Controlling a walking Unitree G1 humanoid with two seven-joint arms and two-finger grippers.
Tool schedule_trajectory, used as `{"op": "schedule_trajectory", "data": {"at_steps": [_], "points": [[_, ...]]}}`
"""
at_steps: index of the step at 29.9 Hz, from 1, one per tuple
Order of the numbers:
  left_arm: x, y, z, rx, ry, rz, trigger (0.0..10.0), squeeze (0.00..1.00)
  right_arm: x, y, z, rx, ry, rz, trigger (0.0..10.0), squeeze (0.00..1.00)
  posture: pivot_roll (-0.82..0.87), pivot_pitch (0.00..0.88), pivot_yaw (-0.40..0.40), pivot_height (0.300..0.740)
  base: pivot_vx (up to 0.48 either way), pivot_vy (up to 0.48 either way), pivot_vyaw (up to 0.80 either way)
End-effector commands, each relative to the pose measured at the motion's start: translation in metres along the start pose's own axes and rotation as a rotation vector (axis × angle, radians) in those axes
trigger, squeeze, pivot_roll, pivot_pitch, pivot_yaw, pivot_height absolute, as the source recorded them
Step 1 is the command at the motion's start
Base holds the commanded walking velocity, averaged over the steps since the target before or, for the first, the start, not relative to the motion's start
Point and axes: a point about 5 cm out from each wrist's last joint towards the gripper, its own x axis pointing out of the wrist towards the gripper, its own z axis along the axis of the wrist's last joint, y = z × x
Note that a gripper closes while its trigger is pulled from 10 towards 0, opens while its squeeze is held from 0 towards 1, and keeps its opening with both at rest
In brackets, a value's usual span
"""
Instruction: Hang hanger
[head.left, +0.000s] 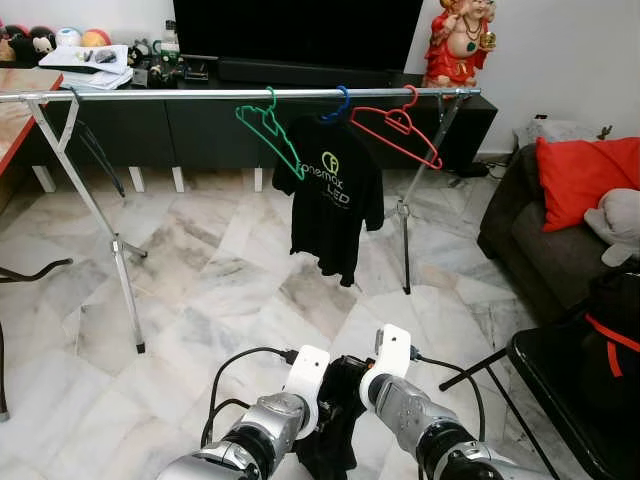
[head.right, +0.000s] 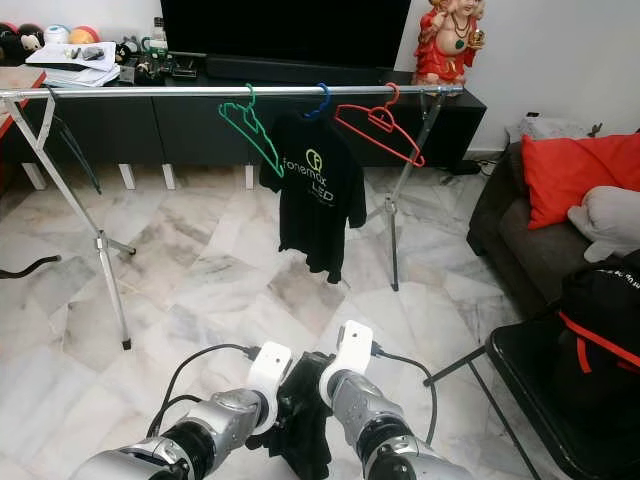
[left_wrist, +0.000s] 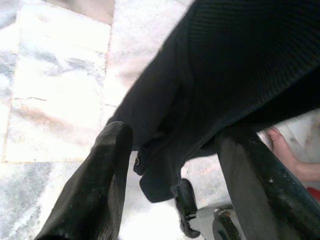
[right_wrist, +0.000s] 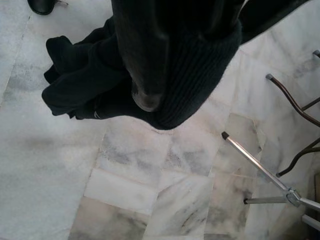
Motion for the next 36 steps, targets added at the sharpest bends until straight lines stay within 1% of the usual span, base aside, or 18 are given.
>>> {"op": "schedule_trajectory", "data": {"at_steps": [1,5,8,11,15,17,18,19,21,22,27,28,30,32,36], "points": [[0.000,-0.004,0.005,0.004,-0.017,-0.003,10.0,0.00,0.000,0.003,0.009,-0.005,-0.024,0.013,10.0,0.00,0.08,0.052,-0.152,0.740,0.000,0.000,0.00],[0.001,-0.005,0.006,0.011,-0.022,-0.006,10.0,0.00,0.000,0.004,0.009,-0.003,-0.027,0.021,10.0,0.00,0.08,0.052,-0.153,0.740,0.000,0.000,0.00],[0.000,-0.003,0.009,-0.009,-0.038,0.011,10.0,0.00,0.000,0.004,0.009,-0.004,-0.026,0.022,10.0,0.00,0.08,0.052,-0.153,0.740,0.000,0.000,0.00],[0.001,-0.005,0.008,-0.013,-0.031,-0.010,10.0,0.00,0.000,0.005,0.009,0.001,-0.028,0.022,10.0,0.00,0.08,0.052,-0.153,0.740,0.000,0.000,0.00],[0.001,-0.011,0.006,0.000,-0.024,-0.044,10.0,0.00,0.000,0.012,0.013,0.040,-0.042,0.041,10.0,0.00,0.08,0.052,-0.152,0.740,0.000,0.000,0.00],[0.001,-0.010,0.007,-0.005,-0.028,-0.034,10.0,0.00,0.001,0.015,0.015,0.070,-0.051,0.052,10.0,0.00,0.08,0.052,-0.152,0.740,0.000,0.000,0.00],[0.001,-0.009,0.007,-0.035,-0.029,-0.029,10.0,0.00,0.001,0.016,0.017,0.086,-0.059,0.054,10.0,0.00,0.08,0.052,-0.152,0.740,0.000,0.000,0.00],[0.001,-0.009,0.007,-0.035,-0.029,-0.029,10.0,0.00,0.001,0.016,0.017,0.086,-0.059,0.054,10.0,0.00,0.08,0.052,-0.152,0.740,0.000,0.000,0.00],[0.001,-0.007,0.010,-0.091,-0.038,-0.019,10.0,0.00,0.000,0.017,0.020,0.133,-0.077,0.056,10.0,0.00,0.08,0.053,-0.153,0.740,0.000,0.000,0.00],[0.001,-0.007,0.010,-0.091,-0.038,-0.019,10.0,0.00,0.000,0.017,0.020,0.133,-0.077,0.056,10.0,0.00,0.08,0.053,-0.153,0.740,0.000,0.000,0.00],[0.001,-0.004,0.009,-0.152,-0.029,0.002,10.0,0.00,0.000,0.017,0.021,0.173,-0.081,0.068,10.0,0.00,0.09,0.054,-0.158,0.740,0.000,0.000,0.00],[0.001,-0.004,0.009,-0.152,-0.029,0.002,10.0,0.00,0.000,0.017,0.021,0.173,-0.081,0.068,10.0,0.00,0.09,0.054,-0.158,0.740,0.000,0.000,0.00],[0.000,-0.002,0.010,-0.176,-0.032,0.013,10.0,0.00,0.000,0.018,0.022,0.188,-0.082,0.071,10.0,0.00,0.09,0.054,-0.158,0.740,0.000,0.000,0.00],[0.000,-0.002,0.012,-0.218,-0.045,0.019,10.0,0.00,0.000,0.020,0.023,0.206,-0.083,0.082,10.0,0.00,0.08,0.054,-0.161,0.740,0.000,0.000,0.00],[0.001,-0.005,0.015,-0.212,-0.059,0.004,10.0,0.00,0.000,0.021,0.023,0.208,-0.079,0.092,10.0,0.00,0.08,0.054,-0.162,0.740,0.000,0.000,0.00]]}}
